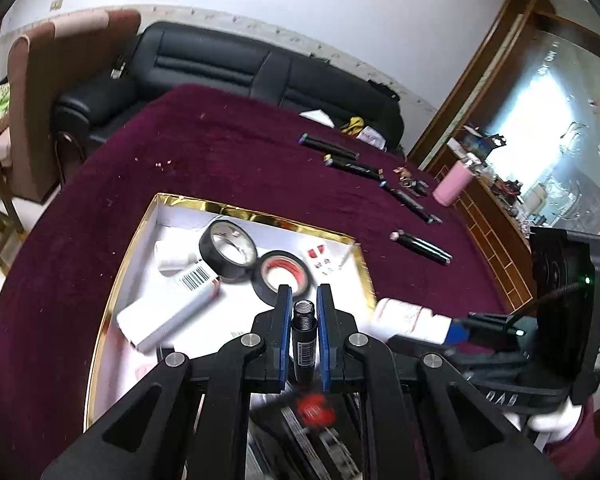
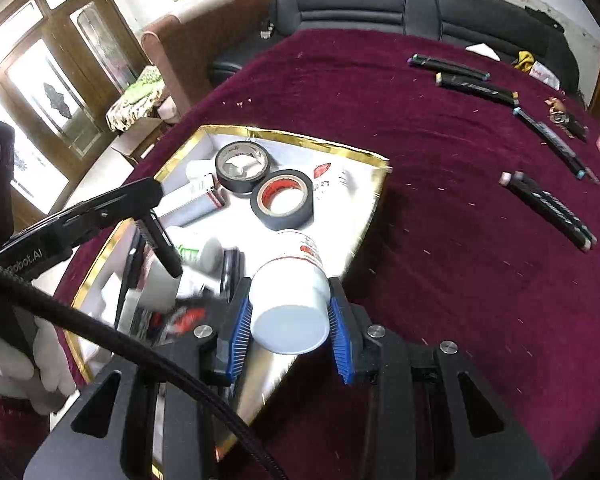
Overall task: Organize objects
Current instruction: 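Carry the pill bottle and small black bottle over the white box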
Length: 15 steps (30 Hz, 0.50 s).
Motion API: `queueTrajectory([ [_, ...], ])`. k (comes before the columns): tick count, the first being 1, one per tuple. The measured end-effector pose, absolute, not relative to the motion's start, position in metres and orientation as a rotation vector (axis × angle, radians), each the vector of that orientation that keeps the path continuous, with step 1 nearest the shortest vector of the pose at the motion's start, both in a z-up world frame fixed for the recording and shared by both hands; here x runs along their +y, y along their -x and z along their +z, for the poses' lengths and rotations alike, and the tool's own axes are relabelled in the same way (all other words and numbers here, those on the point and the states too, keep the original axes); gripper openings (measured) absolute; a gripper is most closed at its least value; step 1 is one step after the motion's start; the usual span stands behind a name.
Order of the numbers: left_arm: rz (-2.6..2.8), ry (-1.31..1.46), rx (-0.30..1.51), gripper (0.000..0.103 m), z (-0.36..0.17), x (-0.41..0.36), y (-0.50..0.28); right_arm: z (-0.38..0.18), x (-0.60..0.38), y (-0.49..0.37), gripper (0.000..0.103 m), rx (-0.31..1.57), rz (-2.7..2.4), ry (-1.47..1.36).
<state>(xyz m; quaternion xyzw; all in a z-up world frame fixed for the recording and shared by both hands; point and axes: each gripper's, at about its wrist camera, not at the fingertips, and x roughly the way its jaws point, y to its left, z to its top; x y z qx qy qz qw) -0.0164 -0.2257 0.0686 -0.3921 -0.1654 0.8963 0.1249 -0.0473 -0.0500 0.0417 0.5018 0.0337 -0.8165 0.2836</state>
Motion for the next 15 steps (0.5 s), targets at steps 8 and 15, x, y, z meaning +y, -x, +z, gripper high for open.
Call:
queueTrajectory([
  [8,2.595,1.293,-0.502,0.009,0.031,-0.234,0.061,0.009,-0.077,0.080,0.034,0.081,-2.159,-1.425],
  [15,2.584,1.342,-0.578,0.010,0.015,-0.247,0.070,0.004,-0.088,0.082,0.034,0.109,-2.168,-1.409],
])
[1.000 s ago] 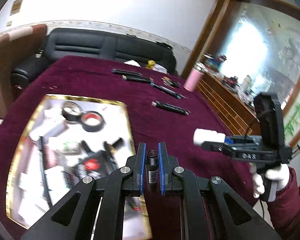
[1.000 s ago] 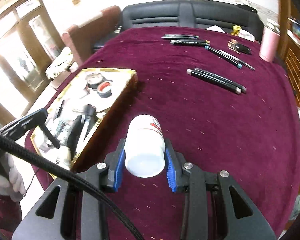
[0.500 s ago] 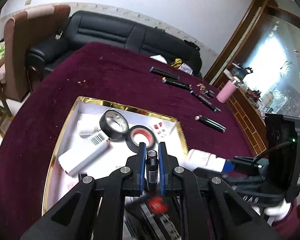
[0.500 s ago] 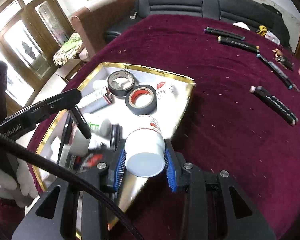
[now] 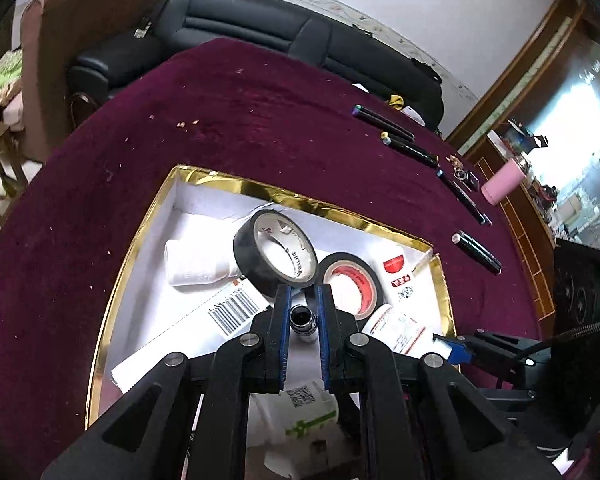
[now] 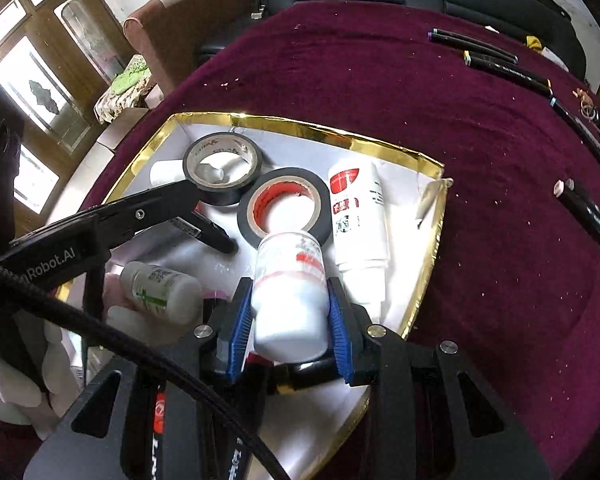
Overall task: Organize objects
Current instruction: 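Carry the pill bottle and small black bottle over the white box, then lower both bottles into the white box, opening both tools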
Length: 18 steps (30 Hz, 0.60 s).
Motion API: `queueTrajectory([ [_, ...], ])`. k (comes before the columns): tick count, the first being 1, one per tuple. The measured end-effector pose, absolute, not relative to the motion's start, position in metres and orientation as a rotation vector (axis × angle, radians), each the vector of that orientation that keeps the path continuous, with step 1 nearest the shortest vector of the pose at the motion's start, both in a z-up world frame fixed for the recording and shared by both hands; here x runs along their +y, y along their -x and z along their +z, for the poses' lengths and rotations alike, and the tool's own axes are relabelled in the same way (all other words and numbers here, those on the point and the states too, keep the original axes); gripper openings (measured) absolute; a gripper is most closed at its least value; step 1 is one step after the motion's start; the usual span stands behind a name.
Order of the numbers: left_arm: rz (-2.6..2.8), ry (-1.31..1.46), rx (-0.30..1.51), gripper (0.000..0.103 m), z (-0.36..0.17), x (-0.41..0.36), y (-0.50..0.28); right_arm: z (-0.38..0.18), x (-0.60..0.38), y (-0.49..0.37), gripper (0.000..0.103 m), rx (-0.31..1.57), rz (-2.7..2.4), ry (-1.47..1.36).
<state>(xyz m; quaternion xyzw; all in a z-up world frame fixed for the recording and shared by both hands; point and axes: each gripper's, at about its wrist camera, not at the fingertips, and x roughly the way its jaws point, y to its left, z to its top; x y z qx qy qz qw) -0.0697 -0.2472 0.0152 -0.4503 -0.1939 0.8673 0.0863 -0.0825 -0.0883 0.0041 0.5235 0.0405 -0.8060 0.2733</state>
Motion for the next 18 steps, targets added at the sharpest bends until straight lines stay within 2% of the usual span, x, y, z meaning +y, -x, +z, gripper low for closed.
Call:
queueTrajectory([
  [1,2.569,1.342,-0.603,0.012,0.014,-0.249,0.069,0.004,-0.090,0.081,0.034,0.132,-2.179,-1.398],
  [3,2.545,1.336,-0.658,0.025,0.011,-0.255,0.069,0.004,-0.094,0.077,0.036,0.178,-2.206,-1.381],
  [5,2.553,1.311,-0.682,0.047,0.013,-0.259,0.066,0.005,-0.096,0.073,0.038,0.218,-2.224,-1.366],
  [6,2.562,1.302,-0.684,0.050,0.016,-0.259,0.064,0.006,-0.096,0.070,0.038,0.236,-2.235,-1.354],
  [8,2.587,1.277,-0.678,0.063,0.022,-0.261,0.059,0.013,-0.097,0.062,0.038,0.262,-2.261,-1.312],
  [10,2.624,1.245,-0.671,0.067,0.032,-0.264,0.052,0.022,-0.097,0.053,0.038,0.288,-2.290,-1.257],
  [18,2.717,1.104,-0.650,0.074,0.062,-0.267,0.022,0.051,-0.104,0.023,0.044,0.393,-2.349,-1.089],
])
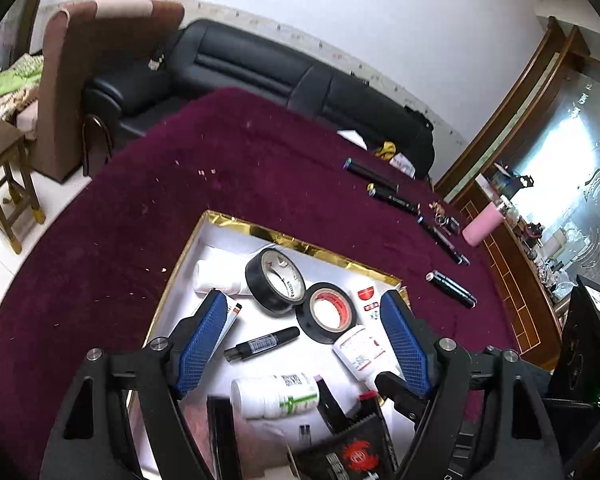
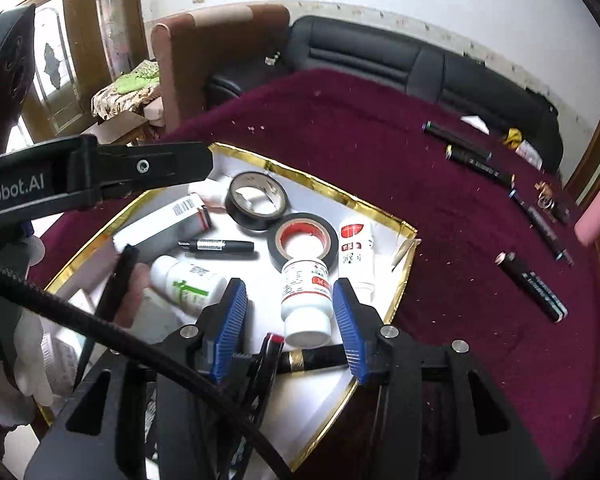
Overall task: Organize objects
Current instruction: 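Lower both bottles into the white box, opening both tools, then withdraw both open tools from the white box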
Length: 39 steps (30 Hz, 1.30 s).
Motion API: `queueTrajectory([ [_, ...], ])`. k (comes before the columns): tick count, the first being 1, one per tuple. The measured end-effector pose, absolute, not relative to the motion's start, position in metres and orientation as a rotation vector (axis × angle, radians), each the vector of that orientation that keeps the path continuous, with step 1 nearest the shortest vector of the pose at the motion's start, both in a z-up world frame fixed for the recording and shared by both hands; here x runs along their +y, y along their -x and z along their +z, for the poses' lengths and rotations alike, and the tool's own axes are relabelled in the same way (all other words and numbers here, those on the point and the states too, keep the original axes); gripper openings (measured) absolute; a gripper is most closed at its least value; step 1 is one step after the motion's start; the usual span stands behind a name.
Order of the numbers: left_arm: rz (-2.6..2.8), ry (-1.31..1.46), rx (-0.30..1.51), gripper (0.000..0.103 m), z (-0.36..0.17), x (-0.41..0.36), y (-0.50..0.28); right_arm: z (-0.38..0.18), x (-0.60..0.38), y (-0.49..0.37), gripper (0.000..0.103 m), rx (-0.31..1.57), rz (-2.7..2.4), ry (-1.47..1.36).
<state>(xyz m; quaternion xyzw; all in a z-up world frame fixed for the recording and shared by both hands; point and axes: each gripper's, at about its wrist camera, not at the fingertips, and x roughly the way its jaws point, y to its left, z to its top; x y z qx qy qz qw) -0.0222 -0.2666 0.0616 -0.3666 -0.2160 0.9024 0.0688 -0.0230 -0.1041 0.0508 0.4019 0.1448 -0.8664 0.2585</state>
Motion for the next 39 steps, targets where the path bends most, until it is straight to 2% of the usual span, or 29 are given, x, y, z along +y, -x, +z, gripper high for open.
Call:
queueTrajectory([
  [6,2.833,1.030,-0.535,0.074,0.078,-0.251,-0.008,0.063,-0.094,-0.004,0.045,0.407,-2.376,-1.033],
  [11,3.063,0.851,-0.277,0.074,0.104,-0.222,-0.049,0.067,-0.075,-0.018,0.045,0.401,-2.421,-1.003],
  [14,3.116,0.757,-0.270,0.082,0.117,-0.214,-0.071,0.070,-0.059,-0.029,0.045,0.385,-2.463,-0.985],
  [17,3.129,0.707,-0.299,0.093,0.123,-0.212,-0.087,0.074,-0.042,-0.039,0.051,0.357,-2.499,-0.969],
  [25,3.131,0.675,-0.268,0.097,0.133,-0.200,-0.114,0.077,-0.013,-0.058,0.052,0.313,-2.583,-0.939],
  [31,3.119,0.542,-0.244,0.101,0.143,-0.183,-0.136,0.075,-0.003,-0.064,0.052,0.294,-2.610,-0.922],
  [35,3.235,0.422,-0.110,0.101,0.152,-0.155,-0.155,0.075,0.005,-0.067,0.052,0.280,-2.622,-0.914],
  [39,3.231,0.468,0.002,0.102,0.148,-0.126,-0.159,0.075,0.013,-0.069,0.052,0.261,-2.635,-0.904],
])
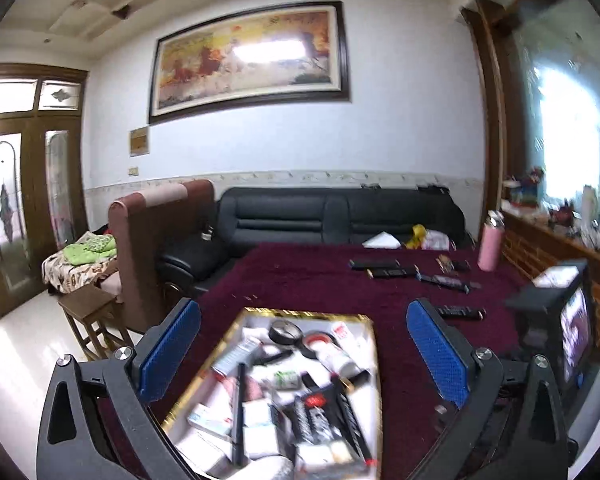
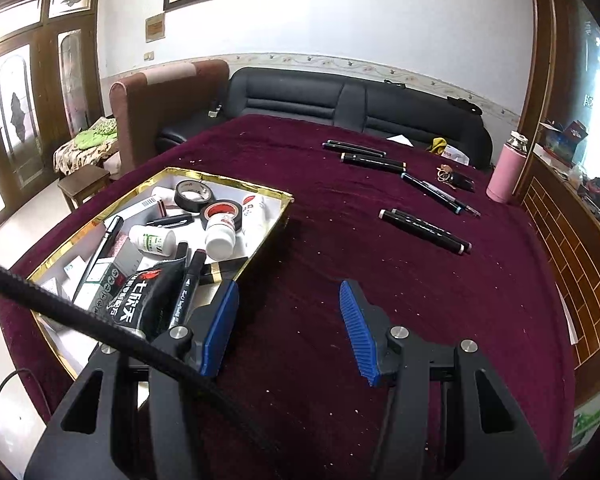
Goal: Organize objects
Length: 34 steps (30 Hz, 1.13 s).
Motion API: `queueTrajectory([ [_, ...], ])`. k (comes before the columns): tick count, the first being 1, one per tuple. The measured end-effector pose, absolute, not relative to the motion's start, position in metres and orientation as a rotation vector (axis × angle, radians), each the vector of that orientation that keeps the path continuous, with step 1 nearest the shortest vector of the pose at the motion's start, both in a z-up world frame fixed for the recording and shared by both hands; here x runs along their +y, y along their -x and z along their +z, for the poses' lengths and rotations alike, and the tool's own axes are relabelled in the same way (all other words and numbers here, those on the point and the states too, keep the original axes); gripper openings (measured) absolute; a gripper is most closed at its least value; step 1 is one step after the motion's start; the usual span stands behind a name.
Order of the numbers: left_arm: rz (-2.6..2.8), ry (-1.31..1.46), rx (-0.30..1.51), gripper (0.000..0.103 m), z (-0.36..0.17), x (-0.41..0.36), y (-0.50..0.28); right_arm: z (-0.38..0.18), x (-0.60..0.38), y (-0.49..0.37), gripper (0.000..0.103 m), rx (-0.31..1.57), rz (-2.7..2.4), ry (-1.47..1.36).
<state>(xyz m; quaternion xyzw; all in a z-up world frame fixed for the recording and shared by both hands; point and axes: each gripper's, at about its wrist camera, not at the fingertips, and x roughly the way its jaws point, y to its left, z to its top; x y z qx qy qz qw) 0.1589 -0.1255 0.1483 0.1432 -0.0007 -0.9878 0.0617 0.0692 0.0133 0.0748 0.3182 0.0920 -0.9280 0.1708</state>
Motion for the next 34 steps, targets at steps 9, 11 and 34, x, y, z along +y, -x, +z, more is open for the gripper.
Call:
queueTrajectory([
  [9,-2.961,-0.771,0.066,0.101,0.110,-0.118,-0.143,0.066,0.028,-0.078,0.058,0.252,-2.707,-0.900],
  [11,-2.909,-0.807,0.075,0.101,0.102,-0.122,-0.143,0.060,0.027,-0.080,0.058,0.254,-2.712,-0.908],
  [34,-2.719,-0.947,0.104,0.101,0.063,-0.140,-0.133,0.037,-0.004,-0.091,0.058,0.372,-2.630,-0.957],
])
